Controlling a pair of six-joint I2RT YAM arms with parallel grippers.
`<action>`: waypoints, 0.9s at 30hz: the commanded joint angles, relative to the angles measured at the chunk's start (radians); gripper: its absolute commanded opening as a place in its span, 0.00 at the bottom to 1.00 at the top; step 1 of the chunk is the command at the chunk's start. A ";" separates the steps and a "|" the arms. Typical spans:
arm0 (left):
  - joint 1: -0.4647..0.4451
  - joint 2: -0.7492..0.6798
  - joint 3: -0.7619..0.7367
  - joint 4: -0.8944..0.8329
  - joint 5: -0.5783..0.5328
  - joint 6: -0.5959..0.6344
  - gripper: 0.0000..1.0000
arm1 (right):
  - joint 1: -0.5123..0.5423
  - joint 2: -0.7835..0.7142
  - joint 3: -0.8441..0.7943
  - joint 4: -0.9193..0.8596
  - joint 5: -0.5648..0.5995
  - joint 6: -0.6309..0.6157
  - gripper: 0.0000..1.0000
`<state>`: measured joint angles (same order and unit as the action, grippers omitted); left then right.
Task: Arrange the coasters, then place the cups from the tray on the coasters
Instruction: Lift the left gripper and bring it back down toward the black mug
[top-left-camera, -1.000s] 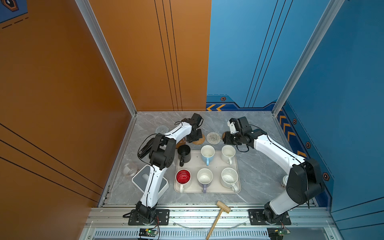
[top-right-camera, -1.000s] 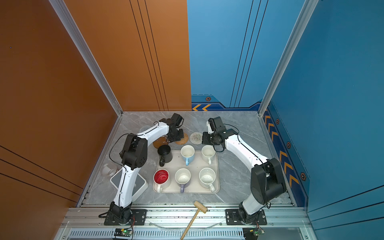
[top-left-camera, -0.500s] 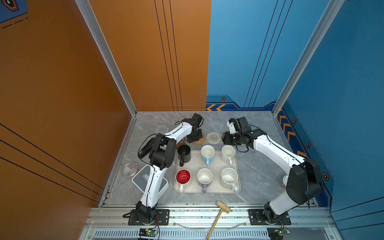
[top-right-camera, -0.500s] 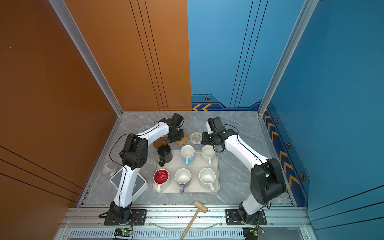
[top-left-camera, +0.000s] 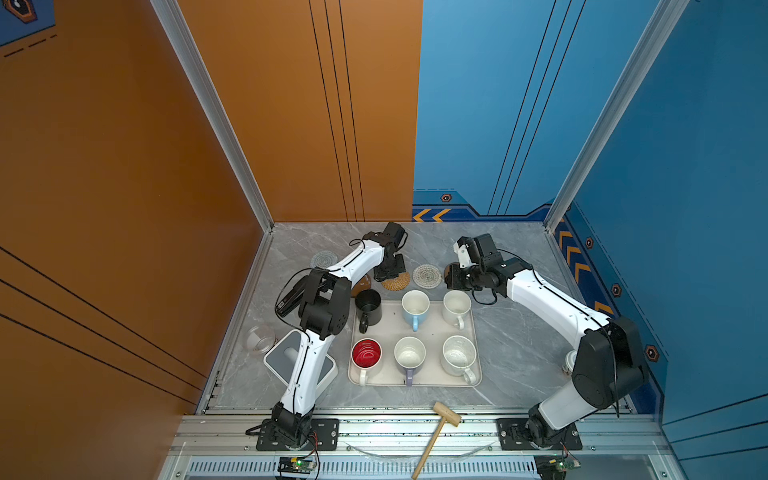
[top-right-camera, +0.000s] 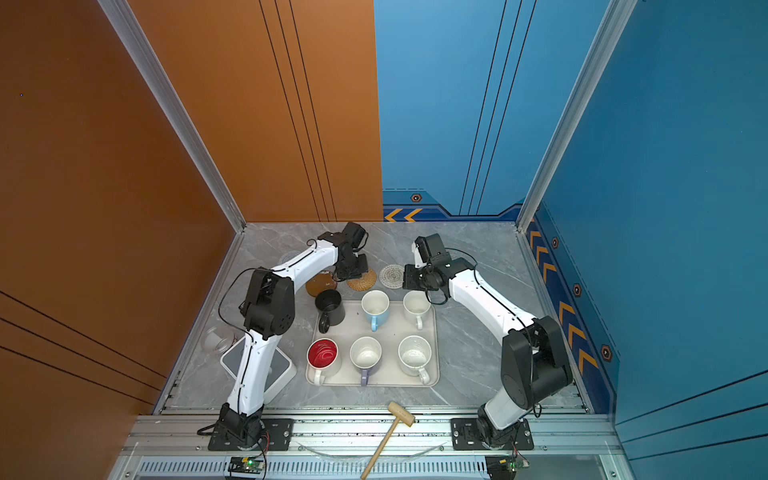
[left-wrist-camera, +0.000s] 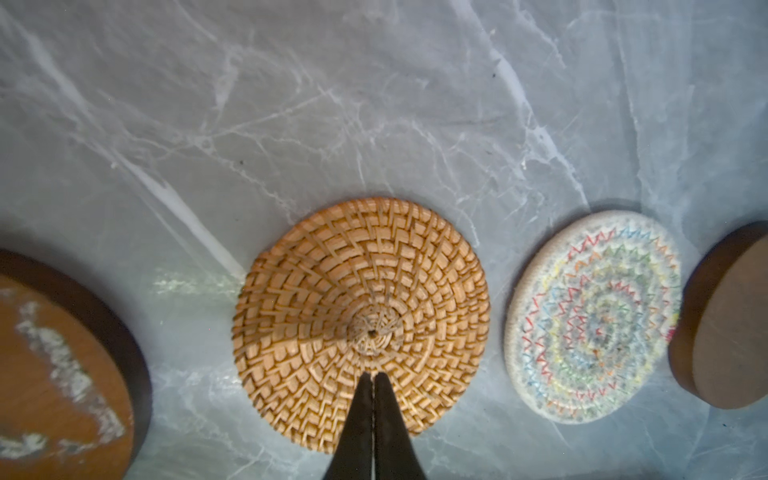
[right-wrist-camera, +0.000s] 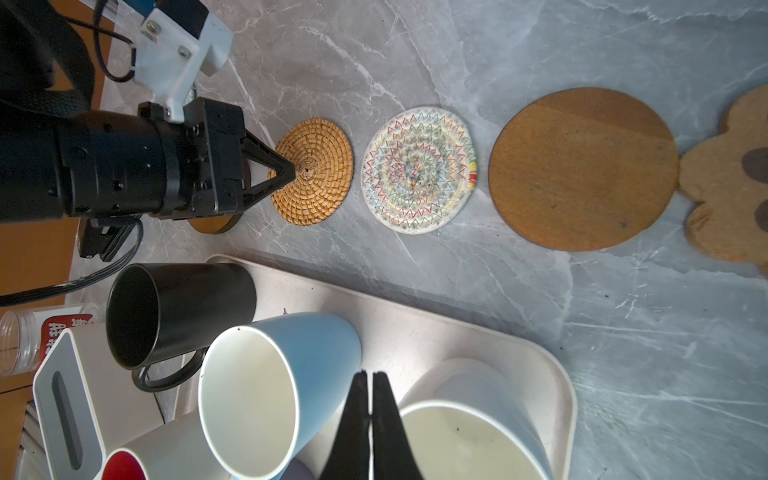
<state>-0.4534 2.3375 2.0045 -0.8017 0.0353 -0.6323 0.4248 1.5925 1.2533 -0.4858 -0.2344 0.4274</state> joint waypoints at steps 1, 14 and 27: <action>0.009 -0.049 -0.004 -0.030 -0.043 0.016 0.06 | 0.005 -0.025 0.000 -0.002 0.003 0.008 0.00; 0.104 -0.494 -0.412 -0.031 -0.179 0.029 0.07 | 0.009 0.010 -0.001 0.022 -0.027 0.011 0.00; 0.173 -0.702 -0.725 -0.021 -0.252 -0.021 0.08 | 0.034 0.053 0.026 0.032 -0.037 0.014 0.00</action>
<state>-0.2981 1.6867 1.3079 -0.8089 -0.1795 -0.6350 0.4538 1.6348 1.2537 -0.4690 -0.2611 0.4278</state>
